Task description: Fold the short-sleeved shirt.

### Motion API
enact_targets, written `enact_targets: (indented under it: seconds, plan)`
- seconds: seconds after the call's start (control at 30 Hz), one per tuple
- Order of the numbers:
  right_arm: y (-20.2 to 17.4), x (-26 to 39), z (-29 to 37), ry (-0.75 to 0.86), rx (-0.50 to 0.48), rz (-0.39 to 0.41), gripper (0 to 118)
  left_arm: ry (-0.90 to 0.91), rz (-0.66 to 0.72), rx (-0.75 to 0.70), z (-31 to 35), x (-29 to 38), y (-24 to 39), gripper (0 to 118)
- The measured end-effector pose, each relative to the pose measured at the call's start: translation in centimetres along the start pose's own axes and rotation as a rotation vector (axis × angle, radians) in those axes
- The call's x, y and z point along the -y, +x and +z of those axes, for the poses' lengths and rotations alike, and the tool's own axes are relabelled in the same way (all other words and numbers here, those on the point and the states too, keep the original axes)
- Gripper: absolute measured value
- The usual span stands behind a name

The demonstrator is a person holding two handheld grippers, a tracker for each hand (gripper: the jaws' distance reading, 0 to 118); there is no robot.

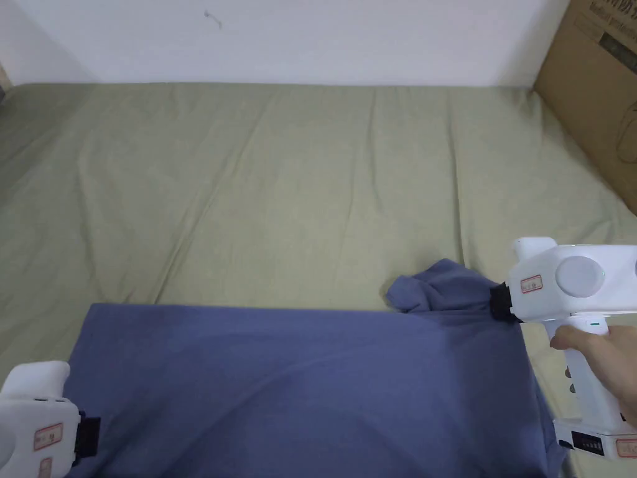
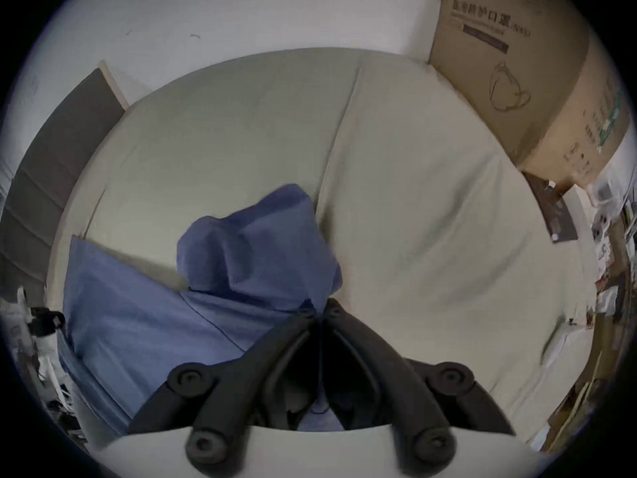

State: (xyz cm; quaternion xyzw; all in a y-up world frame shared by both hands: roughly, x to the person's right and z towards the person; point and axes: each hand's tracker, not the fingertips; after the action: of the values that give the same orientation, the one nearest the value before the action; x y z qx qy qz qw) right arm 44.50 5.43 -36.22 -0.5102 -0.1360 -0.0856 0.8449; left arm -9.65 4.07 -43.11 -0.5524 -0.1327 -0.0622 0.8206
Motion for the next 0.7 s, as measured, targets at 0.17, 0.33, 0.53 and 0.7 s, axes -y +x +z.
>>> enact_targets:
  seconds: [0.17, 0.33, 0.53, 0.7]
  plan:
    - [-0.5, -0.2, 1.0, 0.017, 0.009, -0.005, 0, 0.031, 0.041, 0.007, 0.3, -1.7, -1.2, 0]
    - [-1.7, -1.2, 1.1, 0.041, -0.041, 0.04, 0, 0.05, 0.043, -0.01, -0.8, -4.9, -1.9, 5]
    - [-0.5, -0.8, -0.7, 0.004, -0.038, -0.016, 0, 0.073, 0.082, 0.005, -3.3, -10.1, -3.0, 100]
    - [0.5, -0.5, -1.1, -0.012, -0.048, -0.048, 0, 0.074, 0.1, -0.019, -7.6, -14.3, -3.7, 100]
